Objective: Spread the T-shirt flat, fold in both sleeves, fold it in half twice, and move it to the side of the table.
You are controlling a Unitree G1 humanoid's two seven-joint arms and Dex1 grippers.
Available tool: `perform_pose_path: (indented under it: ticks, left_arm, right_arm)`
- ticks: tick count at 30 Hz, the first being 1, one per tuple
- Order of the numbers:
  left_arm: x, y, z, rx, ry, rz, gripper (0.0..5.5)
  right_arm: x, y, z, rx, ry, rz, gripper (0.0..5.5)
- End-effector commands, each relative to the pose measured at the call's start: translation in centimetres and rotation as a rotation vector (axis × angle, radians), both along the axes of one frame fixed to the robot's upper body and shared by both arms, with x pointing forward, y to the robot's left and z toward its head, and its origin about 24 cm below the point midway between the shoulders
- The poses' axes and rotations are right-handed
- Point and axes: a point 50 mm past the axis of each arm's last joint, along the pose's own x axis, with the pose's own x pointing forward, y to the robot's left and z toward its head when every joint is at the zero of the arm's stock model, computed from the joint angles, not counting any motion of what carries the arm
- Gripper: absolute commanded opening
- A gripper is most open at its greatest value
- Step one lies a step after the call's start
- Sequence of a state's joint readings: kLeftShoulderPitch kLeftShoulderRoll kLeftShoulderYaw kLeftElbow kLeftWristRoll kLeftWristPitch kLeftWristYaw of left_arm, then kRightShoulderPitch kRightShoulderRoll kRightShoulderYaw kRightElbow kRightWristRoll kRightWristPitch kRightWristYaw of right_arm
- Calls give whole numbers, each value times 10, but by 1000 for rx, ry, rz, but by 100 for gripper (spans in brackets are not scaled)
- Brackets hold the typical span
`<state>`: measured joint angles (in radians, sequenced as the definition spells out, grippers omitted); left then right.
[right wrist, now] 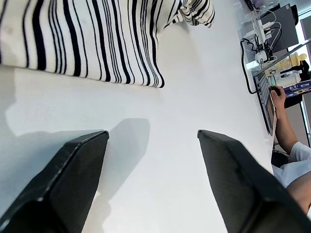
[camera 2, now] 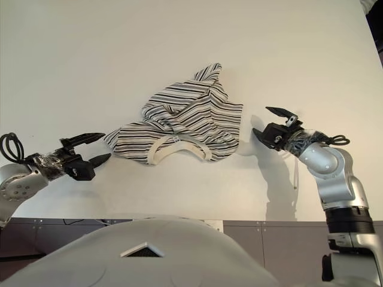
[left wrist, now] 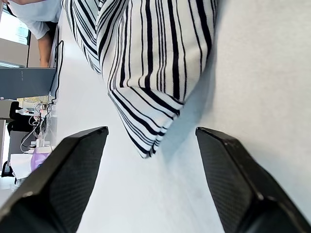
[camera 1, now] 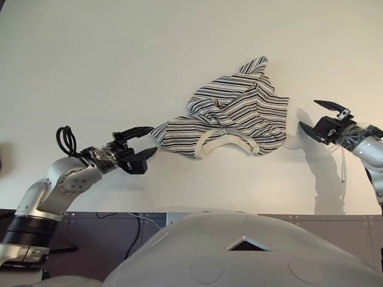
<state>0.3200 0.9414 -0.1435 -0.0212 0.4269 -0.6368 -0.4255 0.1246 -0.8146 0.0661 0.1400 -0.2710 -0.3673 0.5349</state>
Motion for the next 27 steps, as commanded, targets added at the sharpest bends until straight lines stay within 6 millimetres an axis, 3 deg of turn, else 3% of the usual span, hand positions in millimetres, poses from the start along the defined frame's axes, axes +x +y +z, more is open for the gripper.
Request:
perform_pose_path:
  ticks: [1,6,10,13,18,27]
  left_arm:
    - [-12,-8,-21,23,97,-30,337]
    - [-6,-15,-18,-10,27,-24,337]
    - [15,-15,-10,-3,-163,-11,337]
    - [19,-18,-2,-30,-265,-17,337]
    - [9,-21,5,-85,-284,-49,337]
    - [20,-15,15,-130,-350,50,337]
  right_arm:
    - [2,1,-5,-13,31,10,340]
    - [8,2,-6,-7,22,8,340]
    - [8,7,-10,18,22,0,340]
    - [7,6,-12,19,31,-3,340]
    - [2,1,-16,7,52,-6,340]
    - [-6,3,-22,8,68,-15,340]
